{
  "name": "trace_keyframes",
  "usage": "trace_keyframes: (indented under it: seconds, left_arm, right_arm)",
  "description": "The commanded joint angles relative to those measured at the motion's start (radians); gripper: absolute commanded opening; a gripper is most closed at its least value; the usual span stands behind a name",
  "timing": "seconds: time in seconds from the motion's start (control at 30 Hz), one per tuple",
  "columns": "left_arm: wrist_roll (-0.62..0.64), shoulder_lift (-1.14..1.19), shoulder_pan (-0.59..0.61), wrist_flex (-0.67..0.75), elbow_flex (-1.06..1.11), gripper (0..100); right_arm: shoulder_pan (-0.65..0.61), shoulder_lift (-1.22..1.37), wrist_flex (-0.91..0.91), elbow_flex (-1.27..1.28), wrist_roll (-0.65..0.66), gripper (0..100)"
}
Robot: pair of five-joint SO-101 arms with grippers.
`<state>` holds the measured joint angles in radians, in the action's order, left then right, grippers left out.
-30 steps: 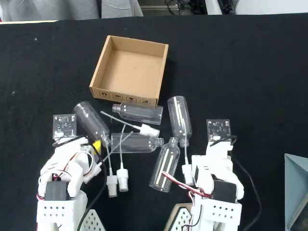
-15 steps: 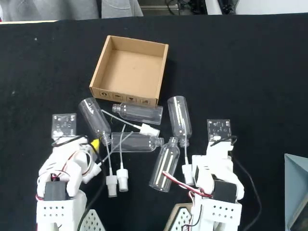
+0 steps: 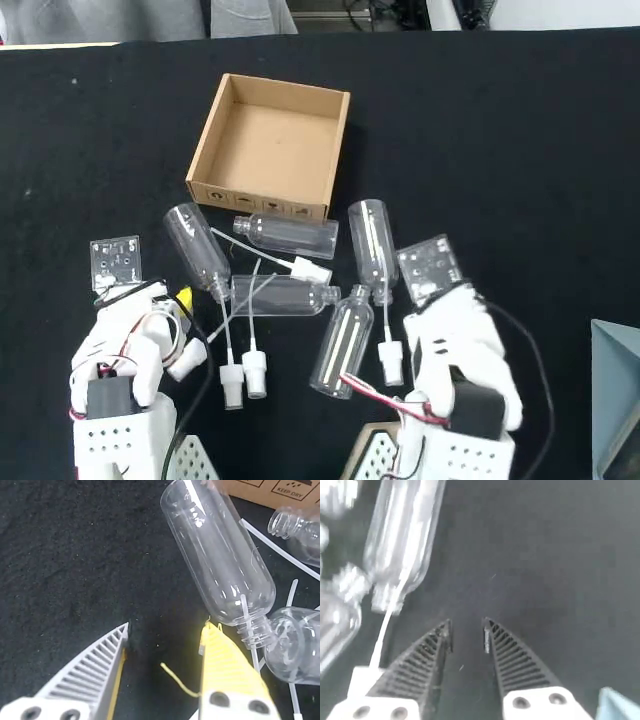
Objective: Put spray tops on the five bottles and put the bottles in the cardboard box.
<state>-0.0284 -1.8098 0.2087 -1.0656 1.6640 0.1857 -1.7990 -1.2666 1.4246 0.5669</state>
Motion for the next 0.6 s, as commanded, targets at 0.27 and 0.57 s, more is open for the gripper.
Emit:
trace_keyframes:
  seconds: [0.27, 0.57]
  left_arm:
    - [-0.006, -0.011, 0.015, 0.026, -0.058, 21]
    - [-0.002, -0.011, 0.016, 0.029, -0.056, 22]
  right_arm:
    - [0.017, -0.087, -0.011, -0.338, -0.02, 6.7]
    - [0.017, -0.012, -0.011, -0.463, -0.02, 6.9]
